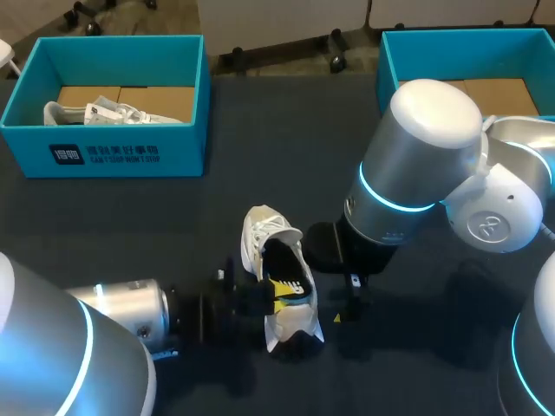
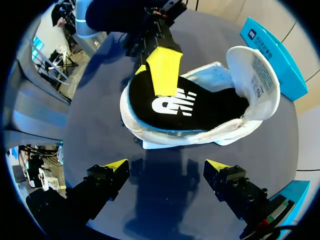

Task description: Take the shoe out of the shoebox, open the shoe tongue, remove and reinsert the insole, then place the shoe into the shoebox

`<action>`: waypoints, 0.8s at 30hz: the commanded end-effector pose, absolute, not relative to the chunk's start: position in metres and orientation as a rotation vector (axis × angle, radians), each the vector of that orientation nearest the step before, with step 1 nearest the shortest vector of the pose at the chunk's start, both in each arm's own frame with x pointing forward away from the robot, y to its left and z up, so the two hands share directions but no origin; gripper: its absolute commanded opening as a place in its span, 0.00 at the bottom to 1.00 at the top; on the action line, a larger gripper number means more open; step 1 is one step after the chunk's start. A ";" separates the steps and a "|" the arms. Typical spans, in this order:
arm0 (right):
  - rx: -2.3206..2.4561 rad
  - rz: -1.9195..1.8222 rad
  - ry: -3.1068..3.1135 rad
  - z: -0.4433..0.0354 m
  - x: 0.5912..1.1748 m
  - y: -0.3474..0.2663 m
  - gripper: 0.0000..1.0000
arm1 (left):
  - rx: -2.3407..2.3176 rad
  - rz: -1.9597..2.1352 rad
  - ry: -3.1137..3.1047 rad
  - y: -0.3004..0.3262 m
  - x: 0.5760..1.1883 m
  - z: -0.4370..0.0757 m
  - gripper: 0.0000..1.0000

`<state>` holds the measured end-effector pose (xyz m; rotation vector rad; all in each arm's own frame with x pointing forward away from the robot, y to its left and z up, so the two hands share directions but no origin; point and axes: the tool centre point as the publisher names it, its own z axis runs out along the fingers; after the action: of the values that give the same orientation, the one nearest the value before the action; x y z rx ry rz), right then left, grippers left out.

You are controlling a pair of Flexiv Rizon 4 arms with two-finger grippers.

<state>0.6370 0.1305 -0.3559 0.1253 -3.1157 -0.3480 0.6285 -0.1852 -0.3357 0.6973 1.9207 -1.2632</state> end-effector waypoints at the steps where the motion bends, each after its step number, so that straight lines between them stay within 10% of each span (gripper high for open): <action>1: 0.125 -0.347 -3.116 -0.358 0.637 0.132 1.00 | 0.708 -1.229 1.921 -0.192 0.639 -0.346 0.00; 12: 0.125 -0.347 -3.116 -0.358 0.637 0.132 1.00 | 0.655 -1.202 1.939 -0.185 0.655 -0.351 0.00; 16: 0.125 -0.347 -3.116 -0.358 0.637 0.132 1.00 | 0.659 -1.236 1.942 -0.183 0.647 -0.347 0.31; 24: 0.125 -0.347 -3.116 -0.358 0.637 0.132 1.00 | 0.662 -1.294 1.930 -0.181 0.632 -0.332 0.31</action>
<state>0.6370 0.1305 -0.3559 0.1254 -3.1157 -0.3479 0.6391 -0.1912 -0.3359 0.6591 1.9346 -1.2908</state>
